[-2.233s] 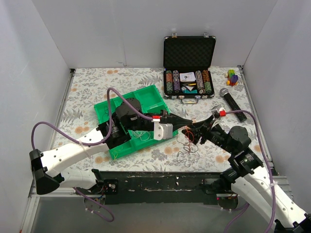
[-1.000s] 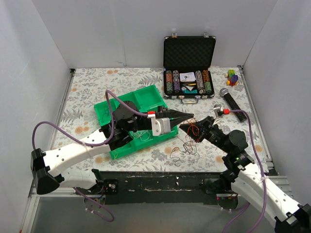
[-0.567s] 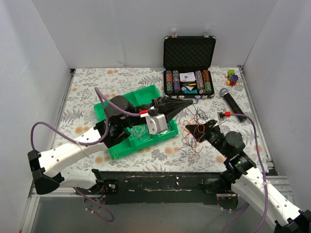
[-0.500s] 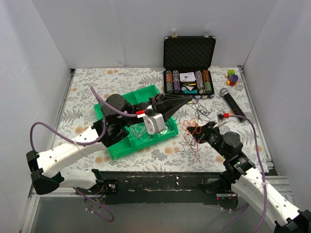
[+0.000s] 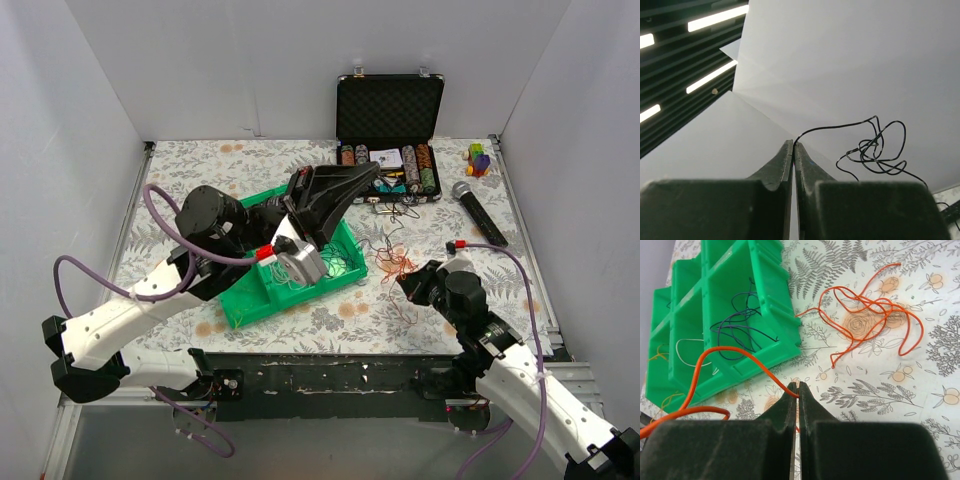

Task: Untangle the cables
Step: Untie the cable.

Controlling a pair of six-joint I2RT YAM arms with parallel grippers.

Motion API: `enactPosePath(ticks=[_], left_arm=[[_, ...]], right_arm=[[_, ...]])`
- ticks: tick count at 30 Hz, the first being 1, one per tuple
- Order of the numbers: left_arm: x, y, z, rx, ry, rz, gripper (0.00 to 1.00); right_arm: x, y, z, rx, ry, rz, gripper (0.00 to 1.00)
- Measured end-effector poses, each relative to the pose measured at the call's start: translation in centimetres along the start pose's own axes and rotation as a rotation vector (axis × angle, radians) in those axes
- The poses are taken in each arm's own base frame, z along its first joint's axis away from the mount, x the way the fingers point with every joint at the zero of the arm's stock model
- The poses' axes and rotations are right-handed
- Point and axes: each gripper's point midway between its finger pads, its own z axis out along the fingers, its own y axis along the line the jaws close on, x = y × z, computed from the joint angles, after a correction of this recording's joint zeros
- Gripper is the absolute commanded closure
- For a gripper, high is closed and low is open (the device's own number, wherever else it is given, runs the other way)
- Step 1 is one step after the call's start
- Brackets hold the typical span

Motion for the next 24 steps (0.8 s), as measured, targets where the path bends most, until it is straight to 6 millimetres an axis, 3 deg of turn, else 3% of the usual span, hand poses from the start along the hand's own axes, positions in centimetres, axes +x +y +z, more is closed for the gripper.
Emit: enactPosePath(ticks=[5, 12, 17, 24], left_arm=[[-0.8, 2.0, 0.7, -0.032, -0.022, 0.132, 1.00], [-3.7, 8.6, 3.1, -0.199, -0.083, 0.432, 1.00], [-5.8, 13.2, 4.1, -0.312, -0.090, 0.553, 1.00], [-8.2, 17.0, 4.9, -0.420, -0.116, 0.706, 1.00]], right_arm=[[0.8, -1.7, 0.0, 0.079, 0.023, -0.006, 0.99], [2.9, -4.1, 0.2, 0.177, 0.096, -0.008, 0.99], [4.3, -5.6, 0.1, 0.230, 0.137, -0.011, 0.99], [5.1, -6.8, -0.2, 0.290, 0.165, 0.001, 0.99]])
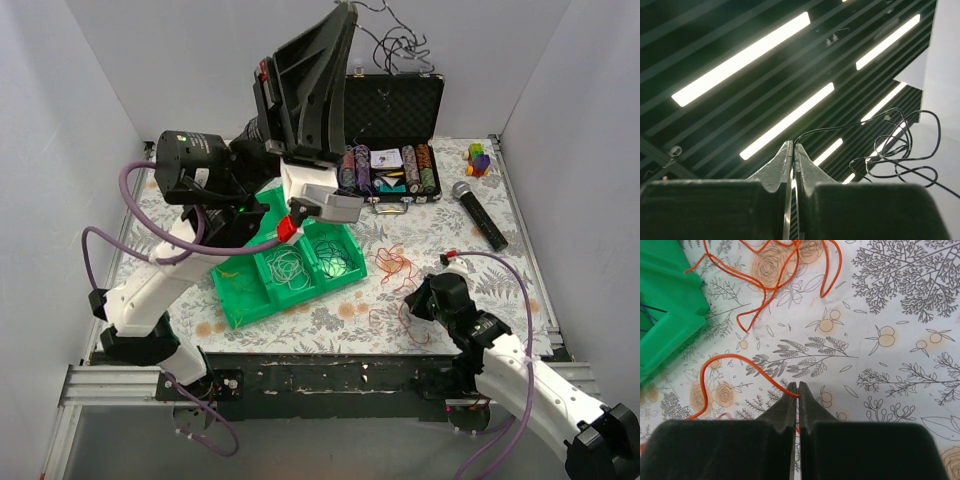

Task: Untangle the cables
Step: Untie the cable, then place the cable in the bin.

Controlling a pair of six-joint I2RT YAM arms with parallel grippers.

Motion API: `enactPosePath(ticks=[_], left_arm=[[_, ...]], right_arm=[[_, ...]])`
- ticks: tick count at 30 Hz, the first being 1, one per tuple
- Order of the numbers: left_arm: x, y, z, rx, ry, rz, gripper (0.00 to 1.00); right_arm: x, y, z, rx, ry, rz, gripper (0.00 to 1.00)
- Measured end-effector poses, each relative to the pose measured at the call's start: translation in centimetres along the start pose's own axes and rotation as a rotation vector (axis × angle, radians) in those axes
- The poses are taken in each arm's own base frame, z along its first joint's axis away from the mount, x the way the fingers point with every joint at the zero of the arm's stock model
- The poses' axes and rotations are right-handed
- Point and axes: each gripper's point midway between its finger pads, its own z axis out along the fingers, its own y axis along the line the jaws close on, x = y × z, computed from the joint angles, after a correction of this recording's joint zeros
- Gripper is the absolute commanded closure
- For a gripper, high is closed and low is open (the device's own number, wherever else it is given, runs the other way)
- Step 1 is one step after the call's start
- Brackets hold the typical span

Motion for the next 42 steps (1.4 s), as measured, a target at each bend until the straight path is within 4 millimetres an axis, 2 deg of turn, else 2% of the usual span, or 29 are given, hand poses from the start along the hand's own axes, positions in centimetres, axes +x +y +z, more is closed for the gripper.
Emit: enactPosePath(ticks=[4, 6, 8, 9, 10, 13, 15, 18, 21, 25, 30, 34, 36, 39, 41, 42], left_arm=[[0.8, 0.6, 0.9, -0.036, 0.025, 0.036, 1.00], [1.2, -0.7, 0.5, 0.001, 0.049, 0.019, 1.00], [1.4, -3.0, -0.9, 0.066, 0.082, -0.021, 1.00], [1.4, -4.3, -1.9, 0.102, 0.096, -0.042, 1.00], [1.3, -5.5, -2.9, 0.137, 0.106, -0.061, 1.00], [0.7, -9.2, -6.5, 0.244, 0.140, -0.118, 1.00], [0.4, -11.5, -8.9, 0.305, 0.169, -0.159, 1.00], [0.1, -14.0, -11.6, 0.364, 0.203, -0.199, 1.00], [-0.2, -15.9, -13.6, 0.410, 0.229, -0.232, 1.00], [-0.3, -17.0, -14.5, 0.431, 0.242, -0.256, 1.00], [0.3, -17.6, -15.3, 0.433, 0.300, -0.281, 1.00], [3.2, -17.5, -17.1, 0.388, 0.485, -0.359, 1.00], [5.7, -17.7, -19.1, 0.372, 0.609, -0.408, 1.00], [10.7, -17.9, -24.0, 0.345, 0.837, -0.460, 1.00], [13.2, -18.0, -27.9, 0.325, 0.967, -0.467, 1.00], [13.9, -18.2, -29.8, 0.324, 1.015, -0.471, 1.00]], right_arm=[[0.6, -0.6, 0.1, 0.027, 0.024, 0.001, 0.99], [0.6, -0.5, 0.1, 0.024, 0.025, -0.003, 0.99], [0.4, -0.3, 0.1, 0.018, 0.022, -0.014, 0.99], [0.2, -0.2, 0.0, 0.012, 0.020, -0.024, 0.92], [-0.3, 0.3, -0.2, -0.001, 0.012, -0.038, 0.81], [-2.7, 2.8, -1.2, -0.082, -0.040, -0.078, 0.57], [-5.3, 5.5, -2.4, -0.179, -0.111, -0.116, 0.50], [-8.1, 8.5, -4.4, -0.287, -0.196, -0.162, 0.42], [-9.8, 10.2, -6.1, -0.362, -0.260, -0.208, 0.34], [-10.6, 10.8, -7.3, -0.402, -0.310, -0.252, 0.31], [-11.0, 11.1, -7.3, -0.400, -0.310, -0.280, 0.30], [-10.5, 11.0, -6.8, -0.394, -0.283, -0.288, 0.30], [-10.3, 11.0, -6.7, -0.394, -0.276, -0.289, 0.30], [-9.8, 10.6, -6.6, -0.396, -0.274, -0.289, 0.30], [-9.5, 10.3, -6.5, -0.394, -0.271, -0.289, 0.30], [-9.4, 10.2, -6.4, -0.393, -0.270, -0.289, 0.30]])
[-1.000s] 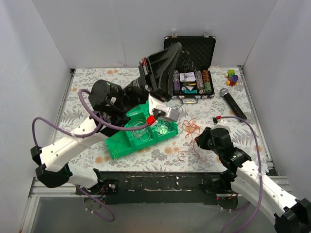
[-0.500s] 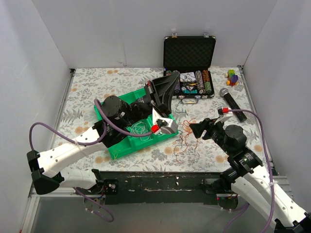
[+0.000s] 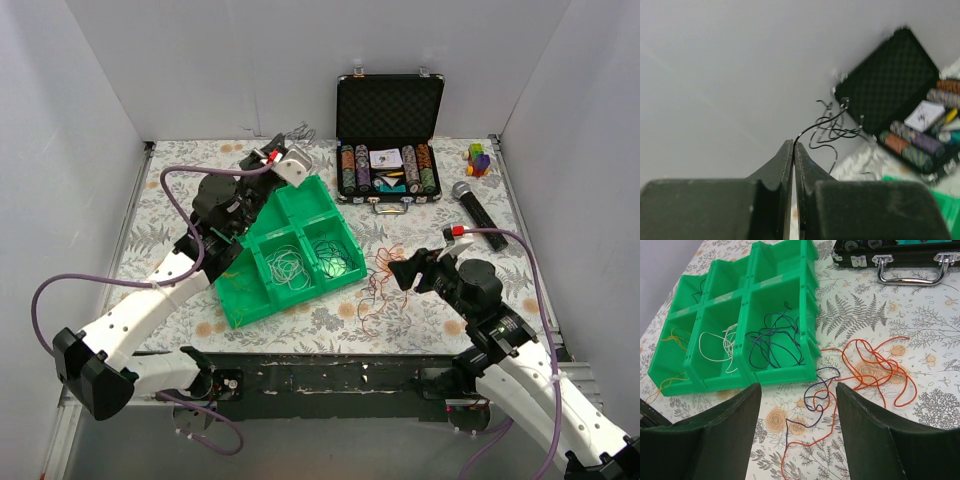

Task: Untangle the cables
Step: Place the cable in the bin.

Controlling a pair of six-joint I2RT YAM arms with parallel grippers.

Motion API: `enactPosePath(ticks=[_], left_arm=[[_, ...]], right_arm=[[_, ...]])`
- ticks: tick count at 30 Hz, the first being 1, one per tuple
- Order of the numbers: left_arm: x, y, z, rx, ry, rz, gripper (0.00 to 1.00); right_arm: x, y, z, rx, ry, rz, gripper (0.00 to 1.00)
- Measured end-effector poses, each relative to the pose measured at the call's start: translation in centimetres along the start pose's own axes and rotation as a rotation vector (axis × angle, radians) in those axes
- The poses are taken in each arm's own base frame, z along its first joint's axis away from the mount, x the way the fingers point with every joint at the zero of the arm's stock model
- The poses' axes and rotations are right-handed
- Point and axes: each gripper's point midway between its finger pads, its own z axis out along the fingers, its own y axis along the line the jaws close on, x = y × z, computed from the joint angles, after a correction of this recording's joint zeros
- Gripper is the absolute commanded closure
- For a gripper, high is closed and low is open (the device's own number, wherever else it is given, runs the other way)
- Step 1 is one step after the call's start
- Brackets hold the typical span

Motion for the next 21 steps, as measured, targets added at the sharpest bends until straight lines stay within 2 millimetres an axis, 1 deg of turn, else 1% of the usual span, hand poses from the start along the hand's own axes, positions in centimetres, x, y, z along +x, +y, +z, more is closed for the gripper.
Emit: enactPosePath(ticks=[2, 4, 5, 6, 8, 10, 12, 16, 19, 21], left_arm=[[4.5, -0.8, -1.1, 0.008, 0.100, -0.029, 1.00], [8.2, -2.1, -2.0, 0.027, 0.182, -0.051, 1.00], [9.5, -2.6, -2.4, 0.034, 0.209, -0.057, 1.00], [11.3, -3.3, -2.9, 0.044, 0.245, -0.062, 1.00], [13.5, -3.9, -3.7, 0.053, 0.288, -0.068, 1.00], [15.5, -4.3, -4.4, 0.054, 0.324, -0.074, 1.00], [17.0, -4.2, -4.9, 0.044, 0.348, -0.077, 1.00], [20.1, -3.3, -5.3, 0.008, 0.391, -0.083, 1.00], [21.9, -2.7, -5.7, -0.010, 0.415, -0.087, 1.00], [22.5, -2.5, -5.9, -0.017, 0.420, -0.091, 1.00]], right_arm=[[0.1, -0.1, -0.1, 0.002, 0.003, 0.001, 0.31], [0.1, -0.1, -0.1, 0.002, 0.001, 0.001, 0.31], [0.1, -0.1, -0.2, 0.003, -0.001, 0.002, 0.30], [0.0, -0.1, -0.3, 0.005, -0.003, 0.003, 0.30], [0.0, -0.1, -0.4, 0.007, -0.005, 0.003, 0.30], [0.1, -0.3, -0.4, 0.013, -0.001, 0.004, 0.31], [0.3, -0.4, -0.4, 0.019, 0.003, 0.005, 0.30], [0.6, -0.7, -0.4, 0.028, 0.012, 0.007, 0.30], [0.8, -0.8, -0.4, 0.032, 0.015, 0.008, 0.30], [0.8, -0.8, -0.4, 0.033, 0.018, 0.007, 0.30]])
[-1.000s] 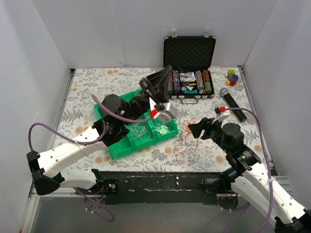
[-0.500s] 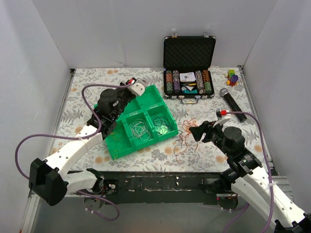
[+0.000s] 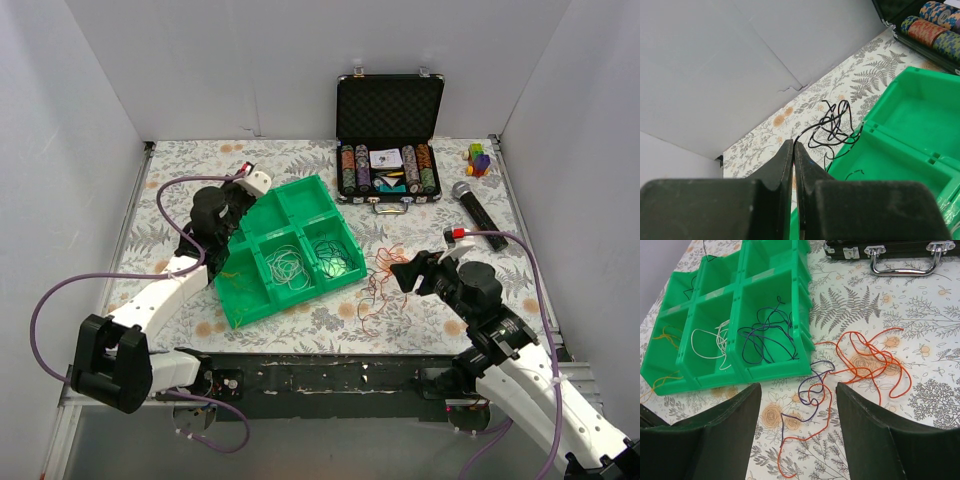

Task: Untangle the cables
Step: Place the cable in the bin.

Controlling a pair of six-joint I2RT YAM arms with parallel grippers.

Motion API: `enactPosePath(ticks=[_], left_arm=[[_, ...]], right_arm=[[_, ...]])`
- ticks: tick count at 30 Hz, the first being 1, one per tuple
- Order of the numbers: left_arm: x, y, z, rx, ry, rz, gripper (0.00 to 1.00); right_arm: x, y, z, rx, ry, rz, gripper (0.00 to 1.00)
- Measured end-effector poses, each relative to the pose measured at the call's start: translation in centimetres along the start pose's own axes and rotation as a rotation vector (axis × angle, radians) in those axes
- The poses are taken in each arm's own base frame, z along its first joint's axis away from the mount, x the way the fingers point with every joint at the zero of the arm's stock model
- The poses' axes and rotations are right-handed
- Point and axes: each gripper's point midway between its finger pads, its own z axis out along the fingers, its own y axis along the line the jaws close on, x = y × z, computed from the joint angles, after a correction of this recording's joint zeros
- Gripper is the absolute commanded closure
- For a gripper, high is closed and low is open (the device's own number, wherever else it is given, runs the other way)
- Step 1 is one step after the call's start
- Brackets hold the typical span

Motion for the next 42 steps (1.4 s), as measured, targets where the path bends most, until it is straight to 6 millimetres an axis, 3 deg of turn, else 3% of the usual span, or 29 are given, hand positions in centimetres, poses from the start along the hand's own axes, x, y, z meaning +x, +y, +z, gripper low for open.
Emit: enactPosePath(ticks=[7, 16, 20, 21, 23, 24, 26, 34, 38, 42], left_arm=[[0.6, -1.3, 0.1, 0.053, -0.019, -0.003, 1.00], [6.3, -4.6, -0.1, 0.117, 0.069, 0.024, 1.00], [7.5, -5.2, -0.1, 0.144, 0.092, 0.049, 1.00], [7.5, -5.3, -0.1, 0.153, 0.091, 0.059, 0.94], [7.8, -5.7, -0.1, 0.179, 0.103, 0.077, 0.70], [8.0, -5.9, -0.1, 0.197, 0.115, 0.085, 0.48], [8.2, -6.2, 0.1, 0.231, 0.137, 0.097, 0.38], [5.0, -5.9, 0.5, 0.312, 0.104, 0.088, 0.33], [2.5, -5.3, 0.4, 0.326, 0.052, 0.054, 0.32], [-1.3, -6.8, -1.3, 0.434, -0.055, 0.018, 0.22]], right_arm=[[0.4, -0.2, 0.3, 0.008, 0.017, 0.000, 0.30], [0.4, -0.3, 0.3, 0.013, 0.020, -0.001, 0.30], [0.5, -0.4, 0.2, 0.021, 0.023, -0.001, 0.30], [0.6, -0.5, 0.2, 0.024, 0.024, -0.001, 0.30], [0.6, -0.5, 0.2, 0.026, 0.024, -0.001, 0.30], [0.6, -0.6, 0.2, 0.028, 0.023, -0.001, 0.30], [0.6, -0.6, 0.2, 0.029, 0.023, 0.000, 0.31], [0.6, -0.6, 0.2, 0.030, 0.023, 0.003, 0.31], [0.6, -0.6, 0.2, 0.029, 0.024, 0.004, 0.30], [0.6, -0.6, 0.2, 0.029, 0.024, 0.008, 0.30]])
